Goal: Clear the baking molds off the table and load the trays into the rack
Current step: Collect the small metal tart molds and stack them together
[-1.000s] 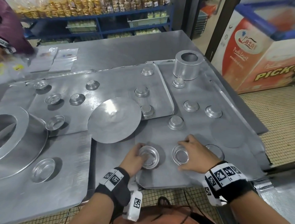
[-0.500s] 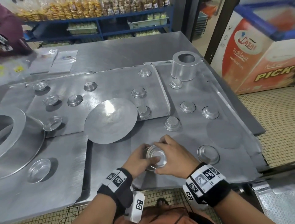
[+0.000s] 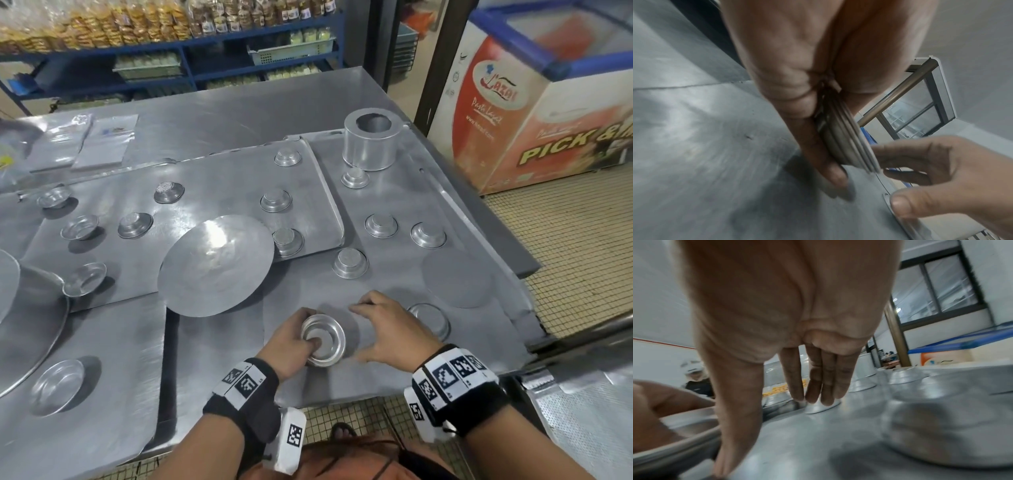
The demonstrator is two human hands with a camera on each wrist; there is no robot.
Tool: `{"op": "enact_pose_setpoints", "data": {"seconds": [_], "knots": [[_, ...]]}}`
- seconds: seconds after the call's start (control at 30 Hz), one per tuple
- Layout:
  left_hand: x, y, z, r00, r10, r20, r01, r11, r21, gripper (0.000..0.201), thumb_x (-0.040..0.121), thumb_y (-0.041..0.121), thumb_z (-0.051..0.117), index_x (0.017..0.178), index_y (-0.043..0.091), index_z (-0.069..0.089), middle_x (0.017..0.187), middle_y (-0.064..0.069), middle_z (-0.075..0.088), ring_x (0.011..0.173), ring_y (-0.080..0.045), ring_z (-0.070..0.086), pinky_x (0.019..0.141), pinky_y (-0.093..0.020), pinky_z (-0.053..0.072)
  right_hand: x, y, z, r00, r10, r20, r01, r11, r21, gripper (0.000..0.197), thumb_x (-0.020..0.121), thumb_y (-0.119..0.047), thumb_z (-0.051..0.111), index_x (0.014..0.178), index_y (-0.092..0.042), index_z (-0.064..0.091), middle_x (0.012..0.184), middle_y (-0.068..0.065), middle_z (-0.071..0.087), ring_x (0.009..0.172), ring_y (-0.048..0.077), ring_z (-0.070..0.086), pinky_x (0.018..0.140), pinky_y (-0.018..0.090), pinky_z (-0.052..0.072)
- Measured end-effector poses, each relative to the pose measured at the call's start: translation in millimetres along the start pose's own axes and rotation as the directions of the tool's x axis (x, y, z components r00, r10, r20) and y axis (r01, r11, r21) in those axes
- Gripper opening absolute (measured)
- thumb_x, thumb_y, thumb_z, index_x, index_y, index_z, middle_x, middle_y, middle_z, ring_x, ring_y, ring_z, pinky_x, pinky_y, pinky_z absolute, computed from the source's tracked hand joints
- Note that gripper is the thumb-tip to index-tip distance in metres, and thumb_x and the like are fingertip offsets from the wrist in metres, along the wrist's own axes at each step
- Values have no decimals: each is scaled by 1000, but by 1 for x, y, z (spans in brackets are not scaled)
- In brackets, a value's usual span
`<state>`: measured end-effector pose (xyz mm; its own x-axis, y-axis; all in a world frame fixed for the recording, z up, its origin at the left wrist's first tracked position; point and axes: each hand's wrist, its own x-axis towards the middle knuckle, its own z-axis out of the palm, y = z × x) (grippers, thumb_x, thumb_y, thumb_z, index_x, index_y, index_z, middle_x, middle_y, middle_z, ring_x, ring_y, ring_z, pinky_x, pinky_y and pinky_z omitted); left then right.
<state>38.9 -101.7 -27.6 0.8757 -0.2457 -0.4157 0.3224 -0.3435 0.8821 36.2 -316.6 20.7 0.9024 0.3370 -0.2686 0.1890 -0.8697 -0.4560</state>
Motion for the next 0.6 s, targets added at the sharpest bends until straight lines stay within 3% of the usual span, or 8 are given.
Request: {"op": "enact_pose_setpoints", "data": {"seconds": [0.1, 0.3, 0.4, 0.6], "knots": [[4, 0, 1, 1000, -3, -2, 3, 1000, 5, 38, 71, 13, 62, 100, 39, 61, 100, -3, 71, 97, -29, 69, 88, -57, 55, -6, 30, -8, 989, 142, -49, -145, 987, -71, 81, 70, -38, 80, 143, -23, 47, 131, -8, 42, 125, 12, 44, 101, 30, 44], [9, 4, 7, 1000, 6, -14, -6, 999, -31, 39, 70, 10, 61, 102, 32, 63, 101, -8, 71, 100, -37, 67, 90, -61, 52, -22, 71, -20, 921, 378, -96, -388, 909, -150, 81, 56, -50, 84, 127, -21, 57, 123, -2, 45, 121, 20, 42, 94, 32, 48], [11, 5, 9, 1000, 14, -5, -15, 999, -38, 39, 70, 9, 61, 105, 27, 63, 101, -10, 70, 100, -38, 66, 90, -62, 52, -26, 77, -19, 907, 408, -100, -419, 895, -153, 74, 55, -51, 85, 118, -19, 62, 118, -1, 48, 116, 21, 46, 91, 31, 49], [15, 7, 12, 1000, 10, 10, -10, 999, -42, 39, 70, 9, 62, 106, 25, 62, 99, -9, 71, 98, -38, 67, 89, -62, 52, -25, 71, -15, 907, 383, -178, -403, 911, -92, 63, 56, -36, 88, 109, -20, 57, 108, -1, 59, 100, 23, 59, 78, 31, 50]]}}
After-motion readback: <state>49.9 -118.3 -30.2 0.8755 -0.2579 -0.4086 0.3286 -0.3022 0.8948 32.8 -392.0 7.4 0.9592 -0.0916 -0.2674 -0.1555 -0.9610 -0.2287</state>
